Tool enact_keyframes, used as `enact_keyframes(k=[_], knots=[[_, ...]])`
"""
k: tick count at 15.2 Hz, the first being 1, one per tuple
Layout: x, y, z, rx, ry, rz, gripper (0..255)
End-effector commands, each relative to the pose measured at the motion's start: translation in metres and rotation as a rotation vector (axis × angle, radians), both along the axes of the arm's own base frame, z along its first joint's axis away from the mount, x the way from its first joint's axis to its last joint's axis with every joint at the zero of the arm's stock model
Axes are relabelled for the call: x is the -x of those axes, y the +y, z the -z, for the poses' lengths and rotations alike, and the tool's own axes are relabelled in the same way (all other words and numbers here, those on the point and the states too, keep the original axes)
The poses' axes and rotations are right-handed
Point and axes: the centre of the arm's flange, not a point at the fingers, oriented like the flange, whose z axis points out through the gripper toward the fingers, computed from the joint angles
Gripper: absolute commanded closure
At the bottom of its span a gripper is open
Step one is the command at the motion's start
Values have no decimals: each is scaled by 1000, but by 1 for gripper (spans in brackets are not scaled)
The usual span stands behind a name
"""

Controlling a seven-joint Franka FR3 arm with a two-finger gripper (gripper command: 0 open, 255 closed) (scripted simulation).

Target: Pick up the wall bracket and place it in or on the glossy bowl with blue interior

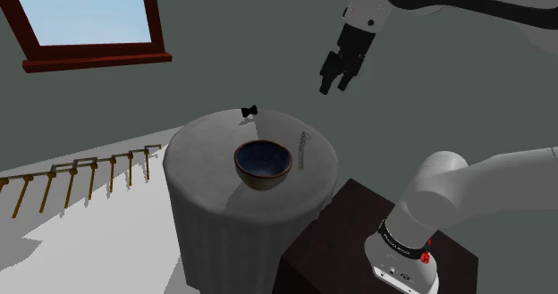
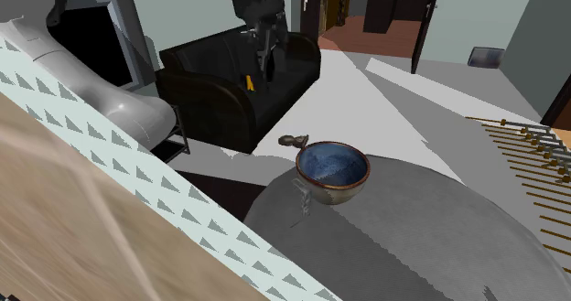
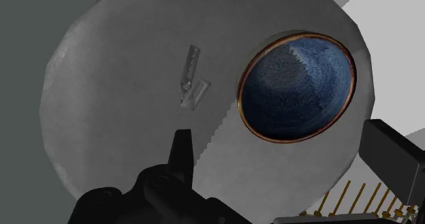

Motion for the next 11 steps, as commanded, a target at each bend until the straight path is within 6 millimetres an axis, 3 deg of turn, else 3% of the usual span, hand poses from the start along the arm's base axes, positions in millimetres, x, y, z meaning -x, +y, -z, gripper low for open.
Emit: enact_keyframes(k=[1,11], knots=[[0,0,0,0,0,0,0],[-62,-32,116,27,70,-104,0]])
